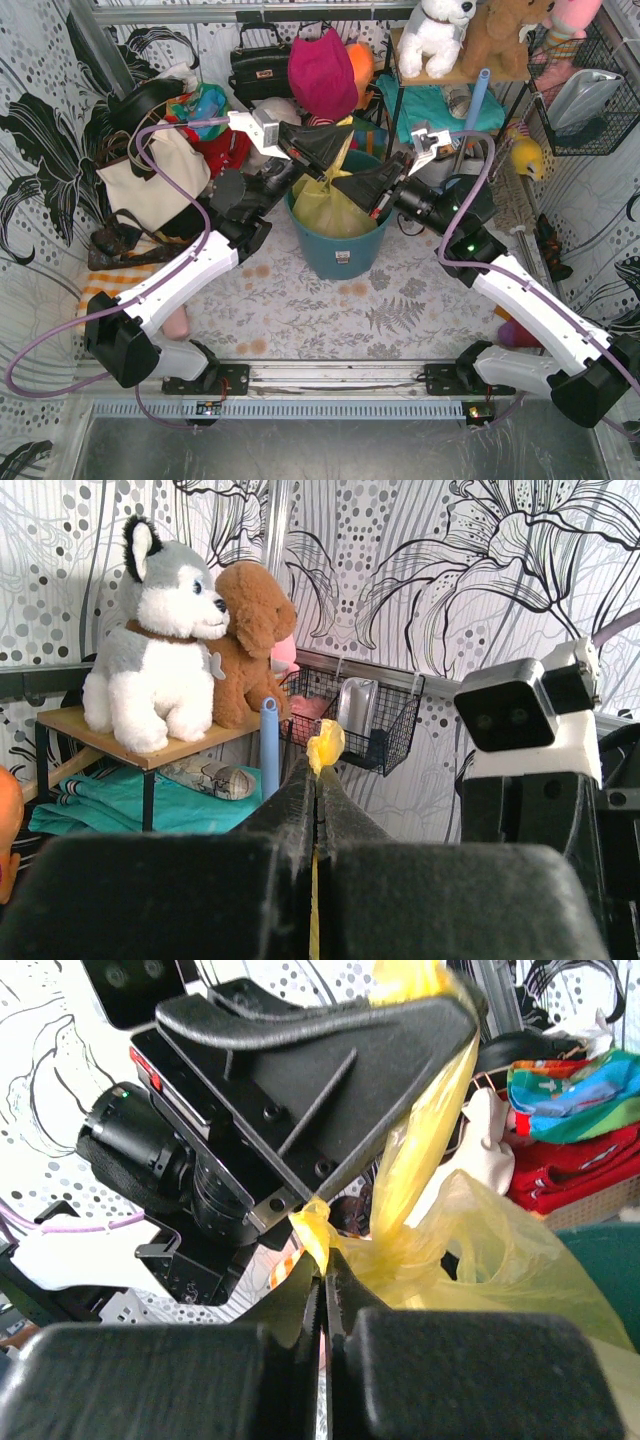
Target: Tie the trash bag
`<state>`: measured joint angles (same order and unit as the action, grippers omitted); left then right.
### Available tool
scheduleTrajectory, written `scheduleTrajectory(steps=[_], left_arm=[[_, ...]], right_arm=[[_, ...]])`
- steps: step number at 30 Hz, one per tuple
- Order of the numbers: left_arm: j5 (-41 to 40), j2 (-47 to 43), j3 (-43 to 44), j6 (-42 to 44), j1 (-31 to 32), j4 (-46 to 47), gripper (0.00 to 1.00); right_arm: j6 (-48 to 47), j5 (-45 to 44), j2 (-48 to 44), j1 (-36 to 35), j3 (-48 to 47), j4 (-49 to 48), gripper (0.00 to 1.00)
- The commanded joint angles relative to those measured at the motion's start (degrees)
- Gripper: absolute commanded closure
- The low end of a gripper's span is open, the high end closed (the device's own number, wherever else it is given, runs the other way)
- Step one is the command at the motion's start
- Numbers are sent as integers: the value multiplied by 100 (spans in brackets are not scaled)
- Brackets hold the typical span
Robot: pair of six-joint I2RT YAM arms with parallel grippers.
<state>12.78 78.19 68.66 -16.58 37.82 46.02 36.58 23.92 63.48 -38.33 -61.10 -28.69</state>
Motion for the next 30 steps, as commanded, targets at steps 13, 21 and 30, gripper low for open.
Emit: scheduleTrajectory(steps=[13,21,30], left_arm=[[-49,103,256,101,-26,59,100],[382,200,459,132,-25,-245,100],[890,180,595,319,-24,-742,100]], right_arm=[[-598,-1689,-10,-823,54,796,100],[-443,-2718,179,-1101,-4,1225,100],[29,-3840,281,-1140,-60,1592,100]])
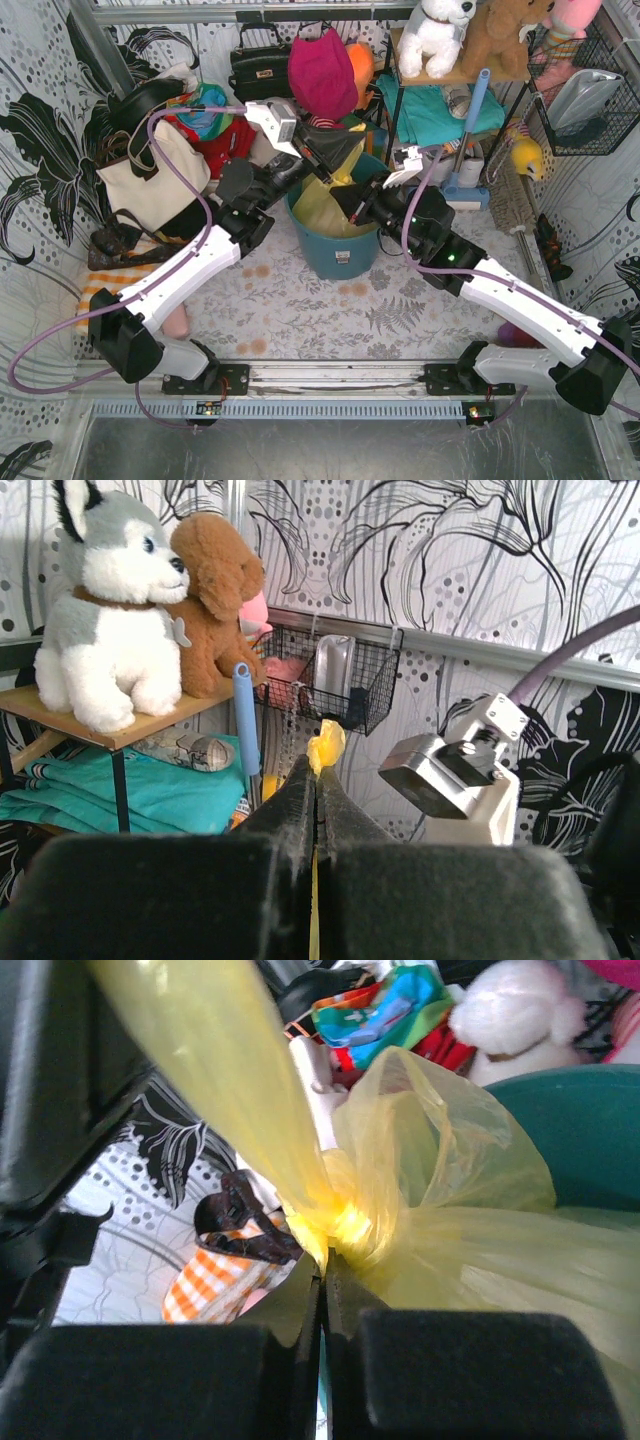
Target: Tie the trash bag
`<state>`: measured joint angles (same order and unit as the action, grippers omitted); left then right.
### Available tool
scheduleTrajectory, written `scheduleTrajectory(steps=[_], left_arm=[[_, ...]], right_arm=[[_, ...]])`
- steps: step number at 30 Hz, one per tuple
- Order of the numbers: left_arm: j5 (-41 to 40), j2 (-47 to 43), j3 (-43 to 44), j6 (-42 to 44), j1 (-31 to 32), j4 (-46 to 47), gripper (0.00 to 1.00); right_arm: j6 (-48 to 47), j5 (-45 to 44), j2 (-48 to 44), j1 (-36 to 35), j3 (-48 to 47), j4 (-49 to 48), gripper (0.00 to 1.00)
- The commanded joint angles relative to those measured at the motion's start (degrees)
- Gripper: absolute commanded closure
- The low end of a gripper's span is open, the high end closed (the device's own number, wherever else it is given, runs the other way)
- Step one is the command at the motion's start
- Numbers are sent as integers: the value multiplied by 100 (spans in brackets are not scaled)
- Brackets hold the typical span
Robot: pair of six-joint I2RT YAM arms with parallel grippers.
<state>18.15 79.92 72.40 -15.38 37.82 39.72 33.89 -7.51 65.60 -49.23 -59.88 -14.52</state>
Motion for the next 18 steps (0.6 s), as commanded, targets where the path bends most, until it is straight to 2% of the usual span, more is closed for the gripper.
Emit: scheduleTrajectory(steps=[1,3,6,7,9,11,13,15,18], left_arm=[[418,-1,217,212,-22,-157,100],[516,-32,198,243,-26,-228,100],[636,-83,154,303,-24,-343,94],[657,-113,145,337,-21,-404,89],[543,-200,103,444,-22,-567,67],[-113,-353,41,528,-22,-827,51],[-769,-546,17,585,-21,-1139,44],[-1462,-749,-14,610,-22,-1479,41],[-2427,-893,232,396,-22,-2355,41]], right_arm=[[329,-767,99,-51,-202,204,100],[424,-943,163,-68,-284,342,100],[483,-1207,242,-77,-365,438,100],[489,-1254,269,-84,-397,460,100],[469,-1292,313,-86,-449,474,100],[456,-1299,342,-86,-486,473,100],[429,-1288,363,-86,-526,507,100],[409,-1282,383,-86,-558,542,100],[408,-1259,391,-86,-589,593,100]])
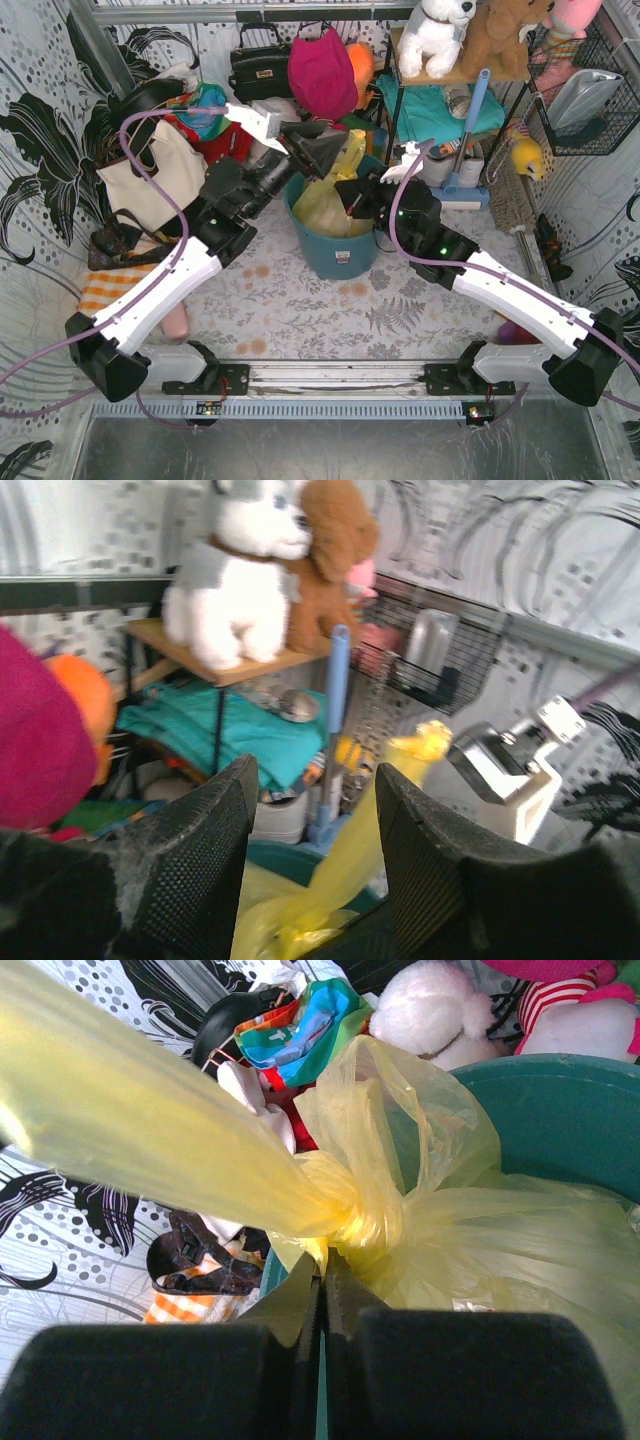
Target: Tie the trash bag
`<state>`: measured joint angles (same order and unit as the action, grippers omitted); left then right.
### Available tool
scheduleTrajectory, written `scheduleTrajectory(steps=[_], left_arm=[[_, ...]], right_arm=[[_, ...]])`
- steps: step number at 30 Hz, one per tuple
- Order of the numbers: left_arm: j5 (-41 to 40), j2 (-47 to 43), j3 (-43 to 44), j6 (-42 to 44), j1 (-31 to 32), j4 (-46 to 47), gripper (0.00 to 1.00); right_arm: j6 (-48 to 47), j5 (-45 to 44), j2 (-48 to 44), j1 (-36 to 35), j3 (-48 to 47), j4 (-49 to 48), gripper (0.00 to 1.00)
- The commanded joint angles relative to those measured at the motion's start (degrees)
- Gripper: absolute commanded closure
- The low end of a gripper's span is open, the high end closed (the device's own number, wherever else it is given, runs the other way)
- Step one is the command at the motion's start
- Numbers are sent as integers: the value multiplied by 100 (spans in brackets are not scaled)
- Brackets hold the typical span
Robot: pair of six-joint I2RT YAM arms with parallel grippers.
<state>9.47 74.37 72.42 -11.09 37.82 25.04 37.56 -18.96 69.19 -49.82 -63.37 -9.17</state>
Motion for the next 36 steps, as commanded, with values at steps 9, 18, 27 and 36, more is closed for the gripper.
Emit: scheduleTrajectory(steps=[9,18,27,36], left_arm=[[-1325,214,943,-1385,-282,-3057,45],[766,387,348,-2376,-987,-2382,49],[1844,592,143,-2948,-1190,-1642,49],[2151,654,53,-2968,-1195,-1705,72]], right_arm=[[84,-25,99,-27,-280,110,100],[89,-20,112,-27,-281,147,100],[125,-38,128,-27,-256,136,100],[137,-283,154,-27,-183,-153,100]])
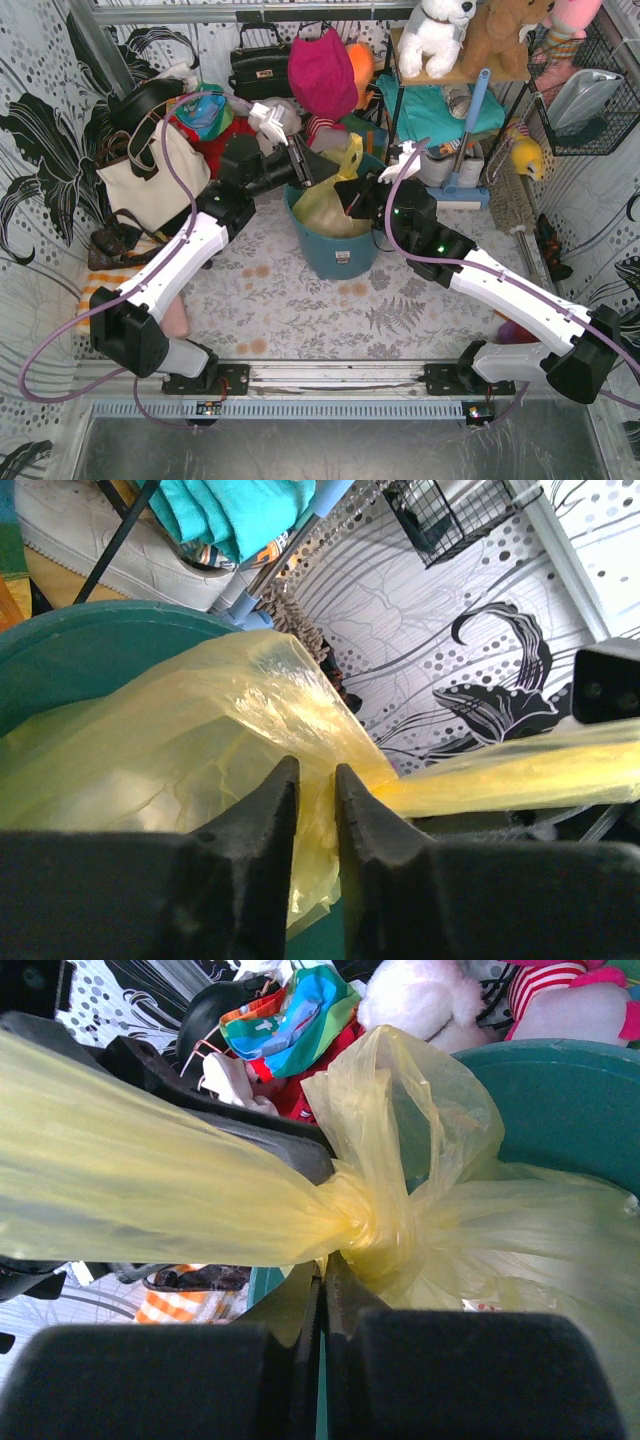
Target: Tie the trash bag
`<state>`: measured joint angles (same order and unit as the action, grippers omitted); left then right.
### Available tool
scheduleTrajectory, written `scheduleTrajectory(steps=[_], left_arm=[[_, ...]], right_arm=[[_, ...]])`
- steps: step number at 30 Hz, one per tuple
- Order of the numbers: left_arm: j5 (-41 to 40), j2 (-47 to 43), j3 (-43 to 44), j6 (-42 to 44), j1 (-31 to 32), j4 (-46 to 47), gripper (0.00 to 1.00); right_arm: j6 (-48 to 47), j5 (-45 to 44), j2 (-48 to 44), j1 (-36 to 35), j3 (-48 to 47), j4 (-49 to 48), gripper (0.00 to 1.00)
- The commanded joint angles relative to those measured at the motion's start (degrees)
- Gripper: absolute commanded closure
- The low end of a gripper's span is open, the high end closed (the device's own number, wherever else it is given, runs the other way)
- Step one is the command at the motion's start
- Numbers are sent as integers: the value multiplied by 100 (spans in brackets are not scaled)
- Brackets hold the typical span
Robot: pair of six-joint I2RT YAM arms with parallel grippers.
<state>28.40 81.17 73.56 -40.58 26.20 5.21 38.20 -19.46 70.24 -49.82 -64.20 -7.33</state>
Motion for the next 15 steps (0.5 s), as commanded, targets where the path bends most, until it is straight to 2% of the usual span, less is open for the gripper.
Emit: scheduleTrajectory(steps=[1,4,6,15], left_arm=[[255,-42,-61,0,-31,238,78],[264,-116,-48,44,-28,153,92],[265,-177,-31,82,-27,79,97],[246,-481,-113,64,-30,48,100]], right_arm=[[73,-260,65,-27,-93,-388,100],[57,-337,139,-27,-83,-520,100],[37,-339,192,-27,-79,-611,100],[18,-606,333,-27,34,-896,100]])
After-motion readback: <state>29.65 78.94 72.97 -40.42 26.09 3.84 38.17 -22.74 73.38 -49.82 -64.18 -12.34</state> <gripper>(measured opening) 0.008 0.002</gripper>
